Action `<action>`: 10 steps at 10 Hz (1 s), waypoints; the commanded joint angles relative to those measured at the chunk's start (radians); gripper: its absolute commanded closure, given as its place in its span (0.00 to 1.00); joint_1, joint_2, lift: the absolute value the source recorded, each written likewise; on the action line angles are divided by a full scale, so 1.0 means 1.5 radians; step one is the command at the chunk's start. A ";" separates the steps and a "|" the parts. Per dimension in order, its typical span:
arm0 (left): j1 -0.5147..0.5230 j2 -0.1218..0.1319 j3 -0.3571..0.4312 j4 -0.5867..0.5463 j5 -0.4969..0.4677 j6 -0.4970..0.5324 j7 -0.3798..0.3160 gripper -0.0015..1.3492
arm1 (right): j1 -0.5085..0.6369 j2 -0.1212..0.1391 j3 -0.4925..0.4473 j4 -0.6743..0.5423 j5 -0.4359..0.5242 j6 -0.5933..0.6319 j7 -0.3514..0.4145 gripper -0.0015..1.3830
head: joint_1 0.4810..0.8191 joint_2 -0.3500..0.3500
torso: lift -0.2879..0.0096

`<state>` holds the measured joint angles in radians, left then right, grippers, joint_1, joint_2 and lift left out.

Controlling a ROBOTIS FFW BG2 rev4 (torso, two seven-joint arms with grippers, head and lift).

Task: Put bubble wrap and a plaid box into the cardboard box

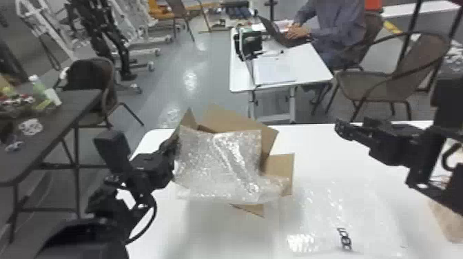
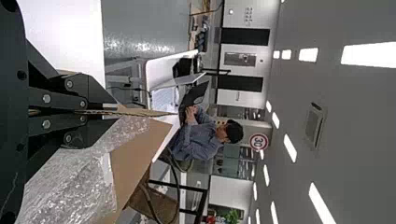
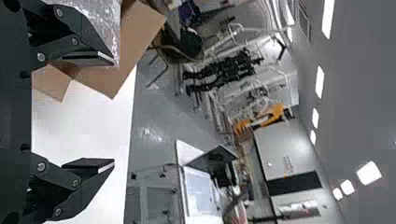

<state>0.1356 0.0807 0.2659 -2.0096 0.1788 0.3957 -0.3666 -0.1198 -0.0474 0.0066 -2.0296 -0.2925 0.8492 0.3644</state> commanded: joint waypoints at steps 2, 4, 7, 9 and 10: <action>0.011 -0.003 0.011 -0.003 0.008 -0.007 0.000 0.91 | 0.169 0.013 -0.020 -0.084 0.101 -0.173 -0.064 0.35 | 0.41 0.75 | 0.60; 0.021 -0.004 0.020 -0.008 0.012 -0.007 0.000 0.91 | 0.270 0.031 -0.020 -0.070 0.115 -0.334 -0.137 0.35 | 0.50 0.69 | 0.60; 0.028 -0.006 0.030 -0.014 0.013 -0.008 -0.003 0.91 | 0.350 0.032 -0.019 -0.043 0.159 -0.485 -0.186 0.35 | 0.61 0.67 | 0.60; 0.037 -0.010 0.040 -0.020 0.013 -0.007 -0.005 0.91 | 0.389 0.032 -0.019 -0.001 0.159 -0.554 -0.230 0.35 | 0.63 0.65 | 0.60; 0.039 -0.011 0.043 -0.022 0.012 -0.007 -0.006 0.91 | 0.403 0.032 -0.019 0.020 0.165 -0.589 -0.252 0.35 | 0.63 0.65 | 0.60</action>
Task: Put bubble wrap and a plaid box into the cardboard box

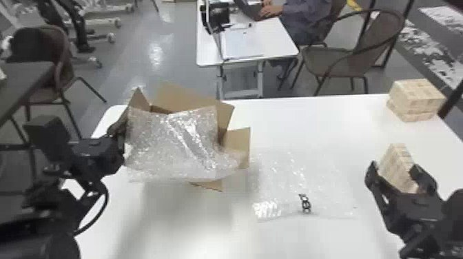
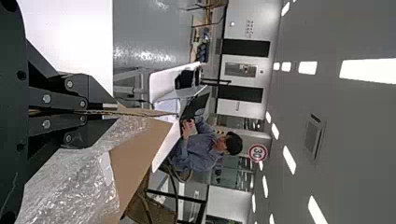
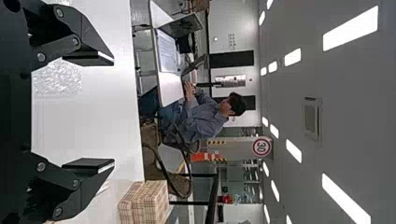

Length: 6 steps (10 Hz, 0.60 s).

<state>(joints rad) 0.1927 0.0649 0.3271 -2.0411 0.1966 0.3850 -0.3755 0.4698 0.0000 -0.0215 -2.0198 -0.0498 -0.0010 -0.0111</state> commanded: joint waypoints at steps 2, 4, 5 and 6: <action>0.003 -0.001 0.005 -0.002 0.000 0.000 -0.002 0.91 | 0.020 0.001 -0.016 0.048 -0.001 -0.047 -0.034 0.35 | 0.63 0.63 | 0.60; 0.004 -0.002 0.006 -0.002 0.000 0.000 -0.004 0.91 | 0.027 0.001 -0.027 0.086 -0.007 -0.063 -0.074 0.35 | 0.63 0.59 | 0.60; 0.007 -0.005 0.008 -0.002 0.000 0.000 -0.005 0.91 | 0.024 0.001 -0.033 0.109 -0.013 -0.071 -0.087 0.35 | 0.63 0.57 | 0.60; 0.007 -0.008 0.009 -0.002 -0.002 0.000 -0.007 0.91 | 0.014 0.001 -0.047 0.135 -0.021 -0.073 -0.087 0.35 | 0.63 0.56 | 0.60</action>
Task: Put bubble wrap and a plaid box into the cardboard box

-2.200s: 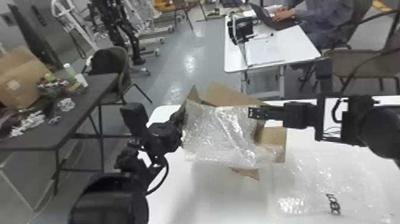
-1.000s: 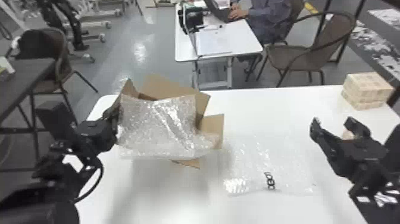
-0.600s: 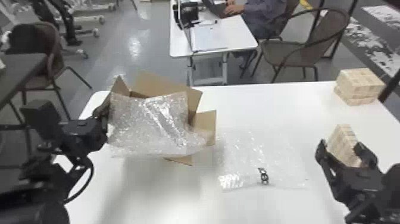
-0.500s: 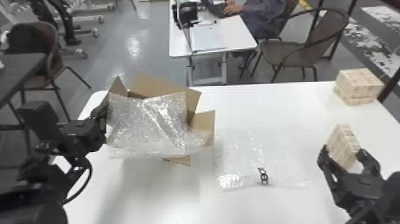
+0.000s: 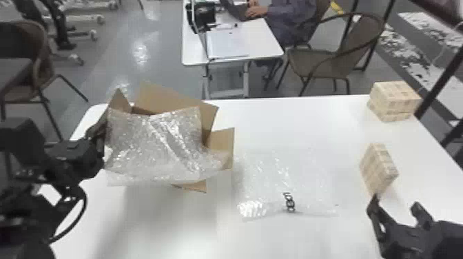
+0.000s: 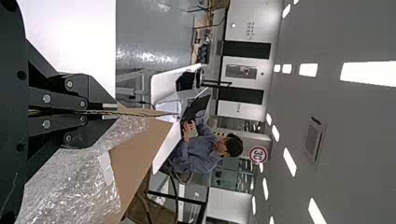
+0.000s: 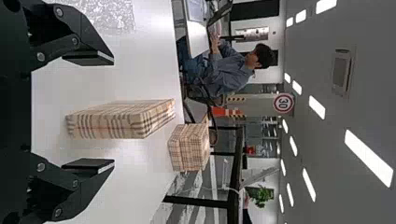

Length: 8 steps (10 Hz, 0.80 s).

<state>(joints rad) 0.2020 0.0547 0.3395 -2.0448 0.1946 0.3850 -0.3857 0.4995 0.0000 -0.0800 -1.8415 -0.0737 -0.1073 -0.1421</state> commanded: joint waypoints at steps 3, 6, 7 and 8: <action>-0.001 -0.004 0.002 0.000 -0.004 0.000 -0.005 0.91 | -0.058 -0.001 -0.027 0.114 -0.075 -0.015 0.048 0.36 | 0.63 0.51 | 0.60; -0.001 -0.007 0.005 0.000 -0.006 0.000 -0.010 0.91 | -0.106 -0.028 -0.023 0.172 -0.089 -0.006 0.107 0.35 | 0.63 0.52 | 0.60; -0.003 -0.010 0.005 0.000 -0.007 0.000 -0.012 0.91 | -0.118 -0.032 -0.023 0.182 -0.084 0.002 0.122 0.35 | 0.63 0.53 | 0.60; -0.005 -0.011 0.005 0.000 -0.011 0.000 -0.015 0.91 | -0.124 -0.031 -0.023 0.180 -0.082 0.004 0.127 0.35 | 0.63 0.53 | 0.60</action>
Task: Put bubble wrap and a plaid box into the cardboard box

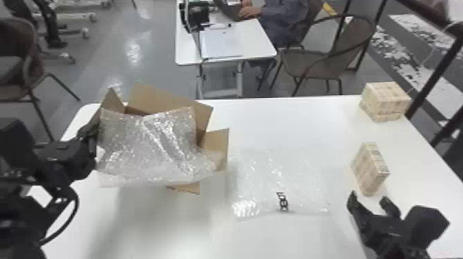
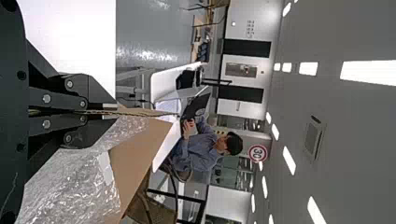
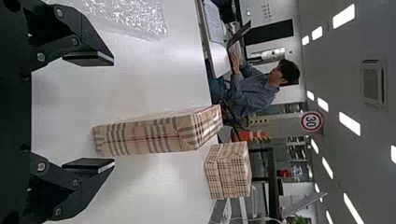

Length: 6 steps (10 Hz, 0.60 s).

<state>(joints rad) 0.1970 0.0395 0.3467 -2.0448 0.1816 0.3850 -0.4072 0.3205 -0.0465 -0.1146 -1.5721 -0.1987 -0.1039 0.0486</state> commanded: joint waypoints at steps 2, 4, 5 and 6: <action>-0.001 -0.005 0.002 0.000 -0.005 0.000 -0.005 0.91 | -0.028 -0.006 -0.003 0.011 -0.002 0.017 0.019 0.35 | 0.63 0.54 | 0.60; -0.004 -0.005 0.002 0.000 -0.008 0.000 -0.006 0.91 | -0.039 -0.011 -0.007 0.001 0.005 0.028 0.019 0.35 | 0.63 0.54 | 0.60; -0.004 -0.007 0.003 0.000 -0.010 0.000 -0.006 0.91 | -0.041 -0.009 -0.016 -0.008 0.011 0.036 0.019 0.35 | 0.63 0.53 | 0.60; -0.003 -0.009 0.004 0.001 -0.010 0.000 -0.007 0.91 | -0.047 -0.009 -0.024 -0.008 0.016 0.040 0.019 0.35 | 0.63 0.53 | 0.60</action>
<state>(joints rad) 0.1918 0.0284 0.3519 -2.0447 0.1674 0.3850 -0.4167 0.2551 -0.0604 -0.1427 -1.5831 -0.1801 -0.0495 0.0767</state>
